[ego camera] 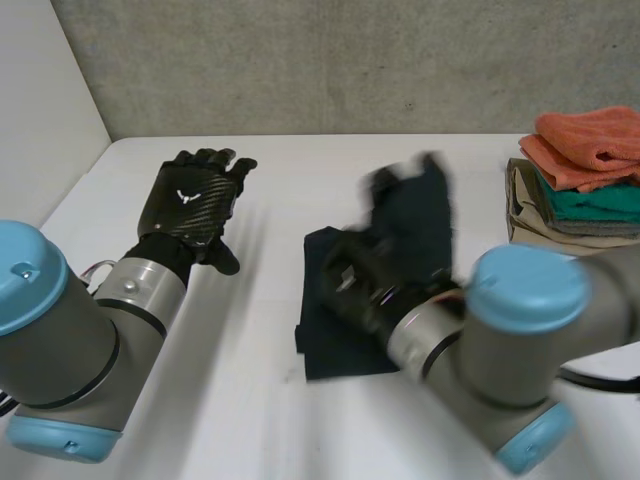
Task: Fold the laundry.
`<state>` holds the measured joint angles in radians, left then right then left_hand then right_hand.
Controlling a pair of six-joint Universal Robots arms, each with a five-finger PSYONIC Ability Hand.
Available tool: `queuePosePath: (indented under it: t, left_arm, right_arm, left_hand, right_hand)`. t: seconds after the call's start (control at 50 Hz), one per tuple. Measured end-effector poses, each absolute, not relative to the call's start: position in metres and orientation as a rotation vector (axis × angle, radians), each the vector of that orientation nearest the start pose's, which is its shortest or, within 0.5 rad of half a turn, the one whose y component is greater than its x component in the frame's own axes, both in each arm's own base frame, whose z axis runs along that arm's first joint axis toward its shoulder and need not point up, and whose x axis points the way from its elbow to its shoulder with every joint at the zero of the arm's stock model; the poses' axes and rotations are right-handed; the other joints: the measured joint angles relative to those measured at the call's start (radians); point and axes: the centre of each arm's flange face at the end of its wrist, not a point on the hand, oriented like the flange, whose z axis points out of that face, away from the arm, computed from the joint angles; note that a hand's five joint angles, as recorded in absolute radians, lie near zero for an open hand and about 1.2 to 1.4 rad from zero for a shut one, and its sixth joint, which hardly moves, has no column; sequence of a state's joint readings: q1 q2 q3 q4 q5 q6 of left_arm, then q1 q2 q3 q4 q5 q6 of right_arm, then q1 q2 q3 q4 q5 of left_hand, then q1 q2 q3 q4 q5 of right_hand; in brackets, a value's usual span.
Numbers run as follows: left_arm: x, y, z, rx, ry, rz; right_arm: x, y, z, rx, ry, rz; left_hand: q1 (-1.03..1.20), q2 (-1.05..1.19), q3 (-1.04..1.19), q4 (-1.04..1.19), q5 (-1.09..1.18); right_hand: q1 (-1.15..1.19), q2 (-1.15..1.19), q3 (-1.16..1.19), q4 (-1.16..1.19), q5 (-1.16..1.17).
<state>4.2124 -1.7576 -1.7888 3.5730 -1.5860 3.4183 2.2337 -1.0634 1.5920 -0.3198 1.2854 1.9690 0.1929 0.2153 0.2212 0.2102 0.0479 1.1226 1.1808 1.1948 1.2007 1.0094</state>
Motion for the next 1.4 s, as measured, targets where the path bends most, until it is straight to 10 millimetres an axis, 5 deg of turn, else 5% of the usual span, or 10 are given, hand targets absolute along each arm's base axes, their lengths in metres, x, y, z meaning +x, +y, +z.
queuePosePath:
  t: [0.08,0.2,0.38,0.48,0.58,0.74,0.9,1.04,1.22,1.4]
  left_arm:
    - [-0.271,-0.234,0.227,0.838,2.129,-2.356]
    - [-0.273,-0.238,0.235,0.822,2.093,-2.394]
    - [-0.290,-0.251,0.266,0.778,1.980,-2.542]
    - [-0.326,-0.245,0.275,0.804,1.997,-2.632]
    - [-0.363,-0.236,0.264,0.894,2.098,-2.601]
    - [-0.392,-0.236,0.208,0.975,2.336,-2.245]
    - [-0.383,-0.234,0.151,0.974,2.436,-1.892]
    - [-0.374,-0.227,0.130,1.021,2.467,-1.757]
    - [-0.374,-0.229,0.153,1.025,2.455,-1.831]
    - [-0.377,-0.237,0.243,1.148,2.375,-2.217]
  right_arm:
    - [0.368,-0.167,0.133,-2.257,1.073,-1.942]
    - [0.371,-0.162,0.142,-2.178,1.080,-1.942]
    - [0.347,-0.192,0.214,-1.418,1.498,-1.908]
    - [0.309,-0.232,0.242,-0.957,1.729,-1.845]
    - [0.277,-0.264,0.250,-0.759,1.904,-1.814]
    - [0.274,-0.290,0.219,-0.787,2.106,-1.584]
    - [0.284,-0.299,0.160,-0.955,2.199,-1.363]
    - [0.281,-0.304,0.129,-1.140,2.277,-1.379]
    - [0.277,-0.306,0.149,-1.222,2.253,-1.603]
    - [0.280,-0.263,0.193,-1.213,2.015,-1.900]
  left_hand:
    - [0.000,0.000,0.000,0.000,0.000]
    - [0.000,0.000,0.000,0.000,0.000]
    - [0.000,0.000,0.000,0.000,0.000]
    - [0.003,0.000,0.000,0.000,0.000]
    - [0.003,0.000,0.000,0.000,0.000]
    - [0.003,0.000,0.000,0.000,0.000]
    - [0.003,0.000,0.000,0.000,0.000]
    - [0.003,0.000,0.000,0.000,0.000]
    - [0.020,0.001,0.000,0.002,0.000]
    - [0.025,0.006,0.003,0.006,0.004]
  right_hand:
    - [-0.069,-0.128,-0.119,-0.120,-0.106]
    - [-0.883,-0.935,-0.939,-0.938,-0.912]
    - [-0.899,-0.971,-0.987,-0.987,-0.958]
    - [-0.899,-0.971,-0.987,-0.987,-0.958]
    - [-0.899,-0.971,-0.987,-0.987,-0.958]
    - [-0.899,-0.971,-0.987,-0.987,-0.958]
    - [-0.899,-0.971,-0.987,-0.987,-0.958]
    - [-0.934,-1.006,-1.004,-0.987,-0.958]
    - [-0.941,-1.009,-1.006,-0.987,-0.958]
    - [-0.941,-1.009,-1.006,-0.987,-0.959]
